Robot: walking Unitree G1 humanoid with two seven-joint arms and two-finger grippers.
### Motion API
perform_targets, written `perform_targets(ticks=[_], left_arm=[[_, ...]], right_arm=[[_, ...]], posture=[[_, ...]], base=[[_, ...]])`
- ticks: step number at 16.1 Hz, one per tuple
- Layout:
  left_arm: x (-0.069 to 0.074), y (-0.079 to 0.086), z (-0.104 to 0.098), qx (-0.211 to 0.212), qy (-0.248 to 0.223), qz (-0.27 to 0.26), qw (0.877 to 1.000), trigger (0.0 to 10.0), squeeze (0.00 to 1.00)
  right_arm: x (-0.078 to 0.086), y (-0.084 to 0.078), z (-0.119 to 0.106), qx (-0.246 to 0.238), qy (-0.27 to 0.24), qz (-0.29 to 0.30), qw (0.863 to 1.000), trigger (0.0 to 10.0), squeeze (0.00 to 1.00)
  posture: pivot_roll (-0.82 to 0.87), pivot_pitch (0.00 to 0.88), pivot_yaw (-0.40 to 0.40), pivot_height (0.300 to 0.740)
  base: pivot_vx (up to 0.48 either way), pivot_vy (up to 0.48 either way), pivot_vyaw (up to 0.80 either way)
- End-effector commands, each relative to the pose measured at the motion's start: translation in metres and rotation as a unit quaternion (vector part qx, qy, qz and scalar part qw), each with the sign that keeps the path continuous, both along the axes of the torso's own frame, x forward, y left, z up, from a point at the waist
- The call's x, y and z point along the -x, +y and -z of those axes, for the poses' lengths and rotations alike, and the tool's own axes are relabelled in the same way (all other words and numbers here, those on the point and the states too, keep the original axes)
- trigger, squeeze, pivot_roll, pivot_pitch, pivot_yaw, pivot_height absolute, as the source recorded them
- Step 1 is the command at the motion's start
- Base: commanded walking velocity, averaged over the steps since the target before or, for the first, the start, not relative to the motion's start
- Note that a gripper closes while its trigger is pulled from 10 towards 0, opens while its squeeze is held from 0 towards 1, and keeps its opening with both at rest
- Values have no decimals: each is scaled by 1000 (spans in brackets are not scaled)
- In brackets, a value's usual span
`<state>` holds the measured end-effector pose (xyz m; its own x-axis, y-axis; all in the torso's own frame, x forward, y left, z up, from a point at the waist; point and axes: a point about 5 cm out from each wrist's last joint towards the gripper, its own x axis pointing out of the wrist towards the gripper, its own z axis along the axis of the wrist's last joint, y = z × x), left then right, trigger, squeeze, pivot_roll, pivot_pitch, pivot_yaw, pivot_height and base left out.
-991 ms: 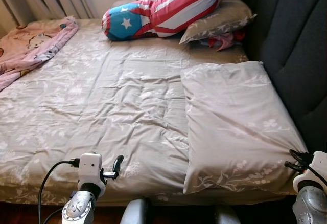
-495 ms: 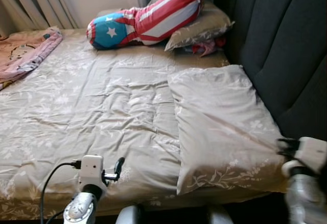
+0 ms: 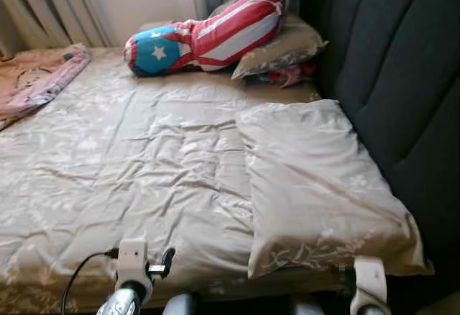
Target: Clean up the room
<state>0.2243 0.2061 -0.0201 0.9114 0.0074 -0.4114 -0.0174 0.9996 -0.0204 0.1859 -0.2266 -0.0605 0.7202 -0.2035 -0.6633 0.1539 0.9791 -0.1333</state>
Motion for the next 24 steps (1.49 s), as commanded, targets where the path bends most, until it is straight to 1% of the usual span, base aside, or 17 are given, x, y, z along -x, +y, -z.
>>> perform_targets(ticks=[1, 4, 5, 6, 8, 9, 10, 11, 12, 13, 16, 17, 18, 20, 22, 23, 24], left_arm=[[1, 1, 5, -1, 10, -5, 1000, 10000, 0], [7, 1, 20, -5, 51, -7, 999, 10000, 0], [8, 2, 21, -6, 57, -9, 998, 10000, 0], [16, 5, 32, -13, 99, -10, 995, 10000, 0], [24, 7, 41, -17, 133, -13, 991, 10000, 0], [24, 7, 41, -17, 133, -13, 991, 10000, 0], [35, 10, 49, -25, 172, -20, 985, 10000, 0], [35, 10, 49, -25, 172, -20, 985, 10000, 0], [46, 12, 56, -31, 203, -28, 978, 10000, 0], [52, 12, 60, -30, 221, -33, 974, 10000, 0], [58, 7, 65, -24, 240, -29, 970, 10000, 0], [55, 5, 64, -24, 237, -28, 971, 10000, 0], [55, 5, 64, -24, 237, -28, 971, 10000, 0], [46, 5, 60, -22, 229, -34, 973, 10000, 0], [45, 4, 60, -24, 235, -36, 971, 10000, 0], [47, 5, 61, -23, 231, -35, 972, 10000, 0], [48, 6, 61, -24, 227, -32, 973, 10000, 0]], right_arm=[[3, 7, 5, -4, 14, -15, 1000, 10000, 0], [17, 18, 21, -25, 65, -15, 997, 10000, 0], [19, 19, 23, -25, 70, -16, 997, 10000, 0], [25, 25, 28, -39, 93, -13, 995, 10000, 0], [32, 26, 32, -43, 108, -5, 993, 10000, 0], [32, 26, 32, -43, 108, -5, 993, 10000, 0], [40, 25, 36, -46, 125, 5, 991, 10000, 0], [40, 25, 36, -46, 125, 5, 991, 10000, 0], [37, 27, 35, -51, 116, -8, 992, 10000, 0], [34, 31, 34, -47, 112, -28, 992, 10000, 0], [29, 35, 33, -43, 115, -43, 992, 10000, 0], [24, 36, 31, -45, 110, -44, 992, 10000, 0], [24, 36, 31, -45, 110, -44, 992, 10000, 0], [15, 42, 28, -59, 98, -46, 992, 10000, 0], [17, 46, 30, -55, 107, -60, 991, 10000, 0], [23, 47, 32, -48, 118, -70, 989, 10000, 0], [26, 46, 34, -53, 119, -65, 989, 10000, 0]], posture=[[-58, 10, 23, 666], [-62, 0, 30, 696], [-62, 0, 32, 701], [-66, 0, 45, 716], [-75, 0, 53, 740], [-75, 0, 53, 740], [-75, 0, 51, 740], [-75, 0, 51, 740], [-71, 0, 43, 740], [-78, 0, 42, 740], [-86, 0, 39, 740], [-83, 0, 34, 740], [-83, 0, 34, 740], [-86, 0, 24, 740], [-84, 0, 24, 740], [-86, 0, 22, 740], [-84, 0, 24, 740]], base=[[0, 0, 0], [0, 0, 0], [0, 0, 0], [0, 0, 0], [0, 0, 0], [0, 0, 0], [0, 0, 0], [0, 0, 0], [0, 0, 0], [0, 0, 0], [0, 0, 0], [0, 0, 0], [0, 0, 0], [0, 0, 0], [0, 0, 0], [0, 0, 0], [0, 0, 0]])
